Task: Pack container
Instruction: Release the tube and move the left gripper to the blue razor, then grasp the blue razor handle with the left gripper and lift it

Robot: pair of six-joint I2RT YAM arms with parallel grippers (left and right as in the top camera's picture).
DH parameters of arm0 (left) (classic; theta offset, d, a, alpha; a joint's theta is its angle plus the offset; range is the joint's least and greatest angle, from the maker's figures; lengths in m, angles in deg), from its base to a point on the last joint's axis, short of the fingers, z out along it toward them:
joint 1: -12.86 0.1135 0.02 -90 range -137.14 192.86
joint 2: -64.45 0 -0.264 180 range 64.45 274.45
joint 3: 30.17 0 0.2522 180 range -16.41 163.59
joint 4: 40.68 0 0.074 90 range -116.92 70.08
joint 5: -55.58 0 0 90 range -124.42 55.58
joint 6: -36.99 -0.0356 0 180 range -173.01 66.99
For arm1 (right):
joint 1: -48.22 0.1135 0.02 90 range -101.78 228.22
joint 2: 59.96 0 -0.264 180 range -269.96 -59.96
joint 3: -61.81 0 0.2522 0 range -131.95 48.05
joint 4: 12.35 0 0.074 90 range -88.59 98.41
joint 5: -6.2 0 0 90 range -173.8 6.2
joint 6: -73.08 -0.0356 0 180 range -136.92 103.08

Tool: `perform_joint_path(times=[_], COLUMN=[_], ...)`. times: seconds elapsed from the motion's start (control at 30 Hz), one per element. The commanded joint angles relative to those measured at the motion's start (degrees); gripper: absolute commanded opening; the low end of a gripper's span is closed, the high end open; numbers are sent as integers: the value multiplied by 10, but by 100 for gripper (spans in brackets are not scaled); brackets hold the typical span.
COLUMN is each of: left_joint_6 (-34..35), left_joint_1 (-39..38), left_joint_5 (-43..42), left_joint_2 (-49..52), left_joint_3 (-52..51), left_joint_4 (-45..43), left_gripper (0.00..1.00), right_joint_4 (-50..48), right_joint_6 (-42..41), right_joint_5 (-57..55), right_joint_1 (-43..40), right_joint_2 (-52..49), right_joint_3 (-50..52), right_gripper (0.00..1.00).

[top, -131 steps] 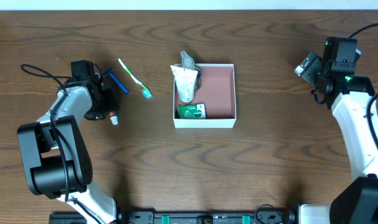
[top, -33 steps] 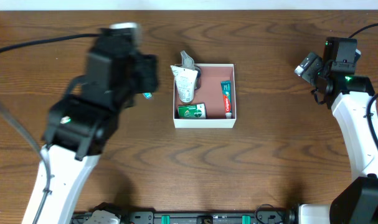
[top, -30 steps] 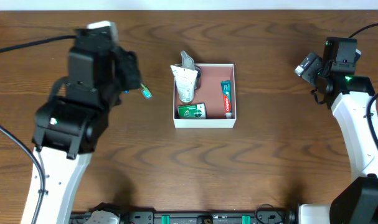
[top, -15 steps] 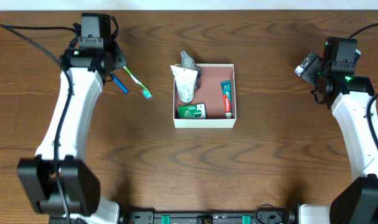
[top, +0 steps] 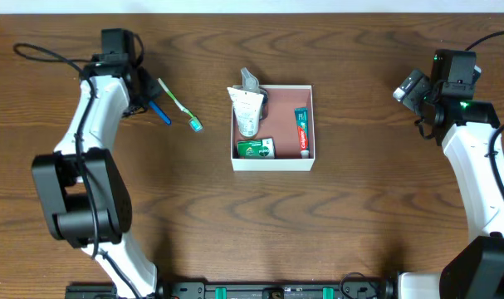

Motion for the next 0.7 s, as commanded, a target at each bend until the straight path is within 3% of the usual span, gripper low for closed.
perform_joint_path(times=[0.0, 0.67], left_joint_6=[-9, -54], left_joint_1=[8, 7], left_joint_5=[-55, -57], left_joint_2=[33, 85], left_joint_3=[-5, -5], left_joint_4=[1, -61], left_gripper=[51, 51], right_joint_4=[1, 1], right_joint_6=[8, 8], right_joint_5=[-2, -2], right_joint_1=[-5, -5], right_joint_2=[-3, -3], right_joint_3=[-2, -2], right_gripper=[99, 99])
